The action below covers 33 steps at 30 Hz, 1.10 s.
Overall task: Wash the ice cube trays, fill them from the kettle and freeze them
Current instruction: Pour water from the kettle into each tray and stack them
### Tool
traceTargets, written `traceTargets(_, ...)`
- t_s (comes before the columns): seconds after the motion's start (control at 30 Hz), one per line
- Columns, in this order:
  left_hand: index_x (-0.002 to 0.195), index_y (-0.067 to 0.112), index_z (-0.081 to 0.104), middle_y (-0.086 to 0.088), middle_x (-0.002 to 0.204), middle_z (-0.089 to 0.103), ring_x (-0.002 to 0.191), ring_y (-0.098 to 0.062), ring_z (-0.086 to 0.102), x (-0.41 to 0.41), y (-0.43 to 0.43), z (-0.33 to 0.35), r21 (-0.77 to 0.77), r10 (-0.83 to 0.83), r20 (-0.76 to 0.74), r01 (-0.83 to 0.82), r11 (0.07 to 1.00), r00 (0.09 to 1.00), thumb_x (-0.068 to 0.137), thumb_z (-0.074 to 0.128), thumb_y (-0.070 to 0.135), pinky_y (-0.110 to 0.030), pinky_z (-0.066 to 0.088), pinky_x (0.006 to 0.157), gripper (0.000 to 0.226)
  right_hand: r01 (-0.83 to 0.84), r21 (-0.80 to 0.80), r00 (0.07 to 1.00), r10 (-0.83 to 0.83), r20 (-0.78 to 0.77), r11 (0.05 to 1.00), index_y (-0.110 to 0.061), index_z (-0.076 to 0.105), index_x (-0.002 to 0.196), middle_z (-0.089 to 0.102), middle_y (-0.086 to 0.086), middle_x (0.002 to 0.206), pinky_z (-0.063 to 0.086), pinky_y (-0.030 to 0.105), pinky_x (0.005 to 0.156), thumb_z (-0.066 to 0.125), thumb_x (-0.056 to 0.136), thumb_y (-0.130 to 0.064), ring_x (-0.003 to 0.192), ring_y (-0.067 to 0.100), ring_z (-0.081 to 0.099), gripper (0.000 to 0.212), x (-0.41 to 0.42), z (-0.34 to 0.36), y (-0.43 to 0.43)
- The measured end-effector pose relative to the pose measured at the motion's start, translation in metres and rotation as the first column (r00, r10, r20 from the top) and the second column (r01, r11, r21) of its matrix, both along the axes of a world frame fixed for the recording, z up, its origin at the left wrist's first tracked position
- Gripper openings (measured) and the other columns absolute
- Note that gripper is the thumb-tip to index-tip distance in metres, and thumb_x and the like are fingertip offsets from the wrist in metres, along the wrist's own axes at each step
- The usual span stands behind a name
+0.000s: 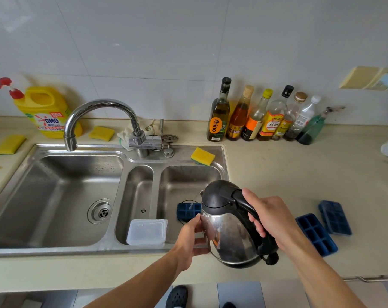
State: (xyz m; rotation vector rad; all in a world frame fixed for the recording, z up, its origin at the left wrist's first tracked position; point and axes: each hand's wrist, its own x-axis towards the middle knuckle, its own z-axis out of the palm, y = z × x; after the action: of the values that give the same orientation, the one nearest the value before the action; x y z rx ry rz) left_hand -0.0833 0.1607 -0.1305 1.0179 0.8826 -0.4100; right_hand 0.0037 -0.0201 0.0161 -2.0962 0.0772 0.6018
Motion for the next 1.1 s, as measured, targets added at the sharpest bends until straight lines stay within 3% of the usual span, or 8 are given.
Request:
traceTargets(0.43, 0.115, 0.015, 0.070, -0.009, 0.100, 0.079, 0.090, -0.027, 0.077, 0.004, 0.001, 0.012, 0.019, -0.021, 0.015, 0.021, 1.000, 1.000, 0.102, 0.045, 0.056, -0.035, 0.061, 0.065, 0.050, 0.031, 0.026, 1.000, -0.030, -0.006, 0.999, -0.018, 0.060, 0.045, 0.051, 0.009, 0.045, 0.044, 0.032, 0.054, 0.057, 0.091, -0.068, 0.040, 0.022, 0.046, 0.068, 0.001, 0.000, 0.001)
traceTargets(1.1, 0.115, 0.019, 0.070, -0.006, 0.097, 0.079, 0.098, -0.028, 0.074, 0.009, 0.004, 0.018, 0.015, -0.019, 0.022, 0.019, 1.000, 1.000, 0.101, 0.046, 0.056, -0.036, 0.059, 0.070, 0.047, 0.073, 0.049, 0.997, -0.073, -0.008, 0.996, -0.018, 0.061, 0.046, 0.051, 0.008, 0.045, 0.042, 0.029, 0.049, 0.057, 0.088, -0.071, 0.039, 0.022, 0.045, 0.067, 0.000, -0.006, -0.001)
